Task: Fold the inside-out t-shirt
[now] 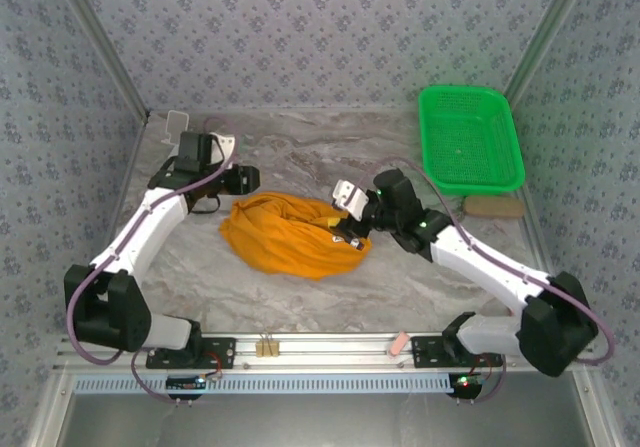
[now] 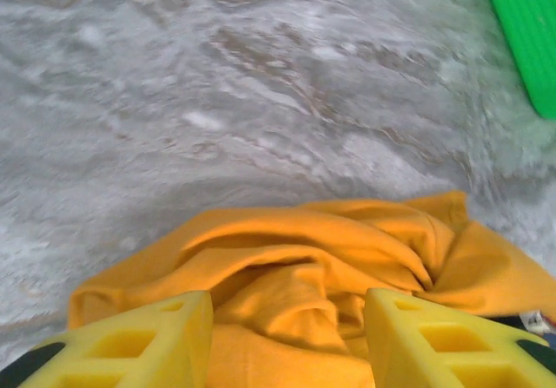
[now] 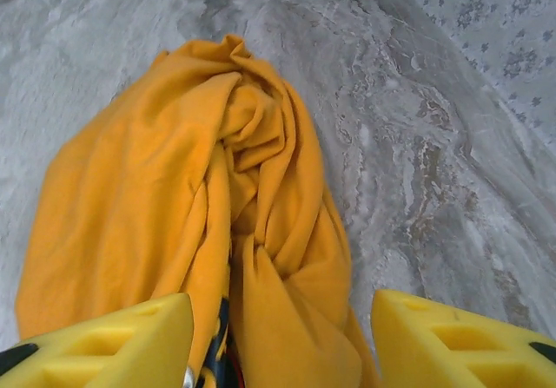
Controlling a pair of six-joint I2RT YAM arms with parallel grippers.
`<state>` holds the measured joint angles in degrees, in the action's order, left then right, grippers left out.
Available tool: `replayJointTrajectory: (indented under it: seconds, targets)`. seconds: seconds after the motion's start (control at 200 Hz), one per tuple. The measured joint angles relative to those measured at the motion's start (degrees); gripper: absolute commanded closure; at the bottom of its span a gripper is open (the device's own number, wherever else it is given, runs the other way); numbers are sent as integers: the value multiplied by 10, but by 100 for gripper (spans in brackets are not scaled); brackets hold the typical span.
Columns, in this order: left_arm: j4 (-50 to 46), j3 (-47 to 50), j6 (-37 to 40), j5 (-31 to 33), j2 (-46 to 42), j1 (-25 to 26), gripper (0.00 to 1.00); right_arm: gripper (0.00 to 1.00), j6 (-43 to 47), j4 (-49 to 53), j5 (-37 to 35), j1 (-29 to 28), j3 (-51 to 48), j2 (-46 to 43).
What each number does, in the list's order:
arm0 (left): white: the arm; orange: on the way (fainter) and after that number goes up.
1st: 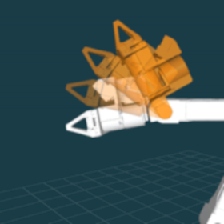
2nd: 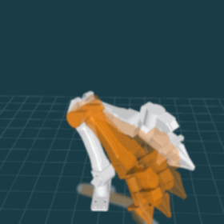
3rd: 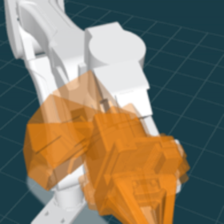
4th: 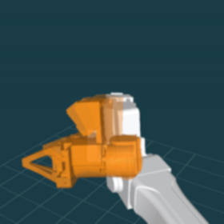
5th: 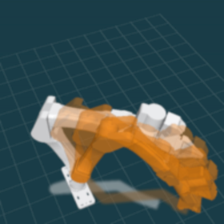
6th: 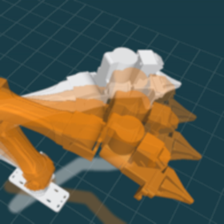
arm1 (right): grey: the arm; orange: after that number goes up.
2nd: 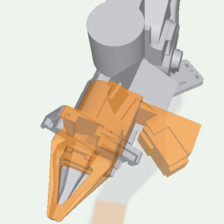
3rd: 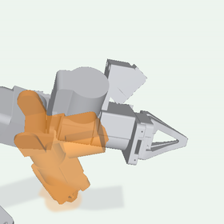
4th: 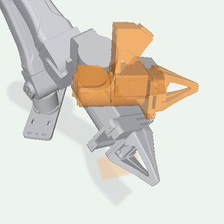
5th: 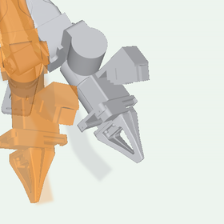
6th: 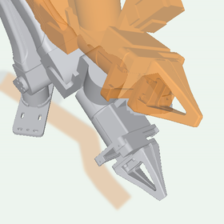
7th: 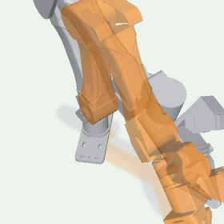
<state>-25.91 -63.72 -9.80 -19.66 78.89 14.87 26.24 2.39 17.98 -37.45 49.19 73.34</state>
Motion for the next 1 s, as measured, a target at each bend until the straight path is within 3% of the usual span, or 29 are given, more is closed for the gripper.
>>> replayJointTrajectory:
  seconds: [0.15, 0.275, 0.305, 0.34, 0.39, 0.44, 0.52, 0.675, 0.81, 0.91, 1.0]
  targets:
    - [-20, -14, 47, 26, 77, 93, 50, 39, -48, -31, 14, -9, 11, 105]
    - [-54, -49, 84, 85, 169, 122, 50, 45, -60, -33, 15, -25, 19, 176]
    - [-60, -60, 91, 96, 190, 123, 51, 55, -62, -32, 19, -29, 25, 191]
    - [-65, -71, 98, 106, 212, 122, 54, 76, -61, -31, 27, -33, 31, 208]
    - [-72, -85, 108, 115, 241, 121, 71, 100, -64, -30, 36, -37, 35, 221]
    - [-79, -95, 112, 115, 263, 117, 90, 100, -66, -31, 40, -40, 35, 223]
    - [-94, -108, 116, 94, 279, 105, 100, 100, -71, -41, 38, -36, 35, 216]
    - [-84, -139, 91, 12, 259, 51, 100, 100, -34, -71, 17, -20, 33, 141]
    - [-18, -164, 10, -82, 193, -21, 100, 100, 53, -102, -23, -19, 36, 25]
    - [59, -148, -64, -139, 135, -56, 100, 100, 156, -121, -57, -52, 24, -49]
    - [128, -88, -112, -168, 90, -57, 97, 100, 220, -132, -85, -105, -24, -75]
